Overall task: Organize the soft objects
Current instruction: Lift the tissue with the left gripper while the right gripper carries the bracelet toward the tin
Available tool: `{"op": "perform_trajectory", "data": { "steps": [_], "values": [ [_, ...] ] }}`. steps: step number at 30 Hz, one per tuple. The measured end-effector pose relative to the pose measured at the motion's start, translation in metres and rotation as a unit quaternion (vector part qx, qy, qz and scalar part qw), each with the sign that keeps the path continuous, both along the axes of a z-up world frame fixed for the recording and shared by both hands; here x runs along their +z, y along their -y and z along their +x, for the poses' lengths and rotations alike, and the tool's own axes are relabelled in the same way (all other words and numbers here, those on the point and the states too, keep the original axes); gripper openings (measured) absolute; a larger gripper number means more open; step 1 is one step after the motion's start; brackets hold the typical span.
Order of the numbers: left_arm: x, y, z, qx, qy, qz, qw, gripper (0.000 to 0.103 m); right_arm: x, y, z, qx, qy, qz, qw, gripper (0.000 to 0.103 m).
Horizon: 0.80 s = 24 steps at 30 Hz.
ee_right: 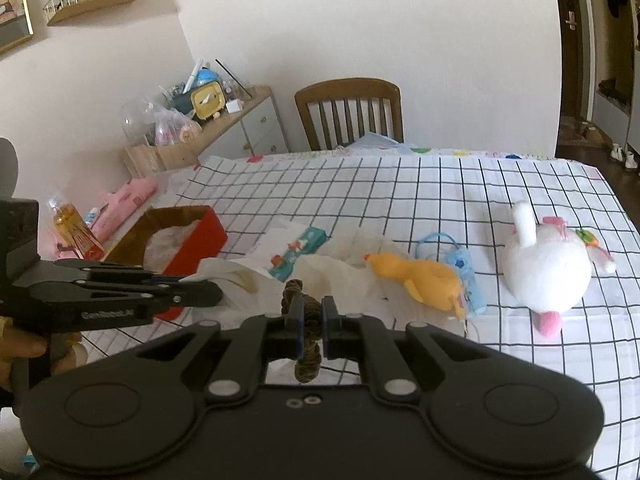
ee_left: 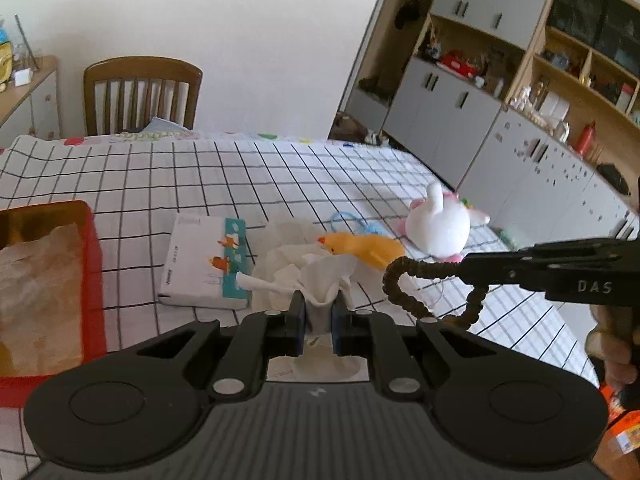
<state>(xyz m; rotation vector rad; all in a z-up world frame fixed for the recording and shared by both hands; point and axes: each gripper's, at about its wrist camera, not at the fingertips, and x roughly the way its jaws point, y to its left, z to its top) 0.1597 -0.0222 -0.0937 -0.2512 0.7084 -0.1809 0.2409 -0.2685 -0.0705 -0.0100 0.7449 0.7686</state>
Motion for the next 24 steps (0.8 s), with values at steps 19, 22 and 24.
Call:
{"op": "perform_trajectory", "data": {
  "steps": [19, 22, 24],
  "values": [
    [0.042, -0.08, -0.043, 0.067, 0.021, 0.015, 0.9974, 0.012, 0.041, -0.081, -0.016, 0.059, 0.024, 0.041, 0.997, 0.008],
    [0.047, -0.098, -0.047, 0.08, 0.025, 0.025, 0.9962, 0.012, 0.047, -0.105, -0.019, 0.075, 0.032, 0.042, 0.996, 0.008],
    [0.05, -0.112, -0.049, 0.089, 0.027, 0.033, 0.9951, 0.012, 0.048, -0.122, -0.02, 0.084, 0.036, 0.042, 0.995, 0.008]
  ]
}}
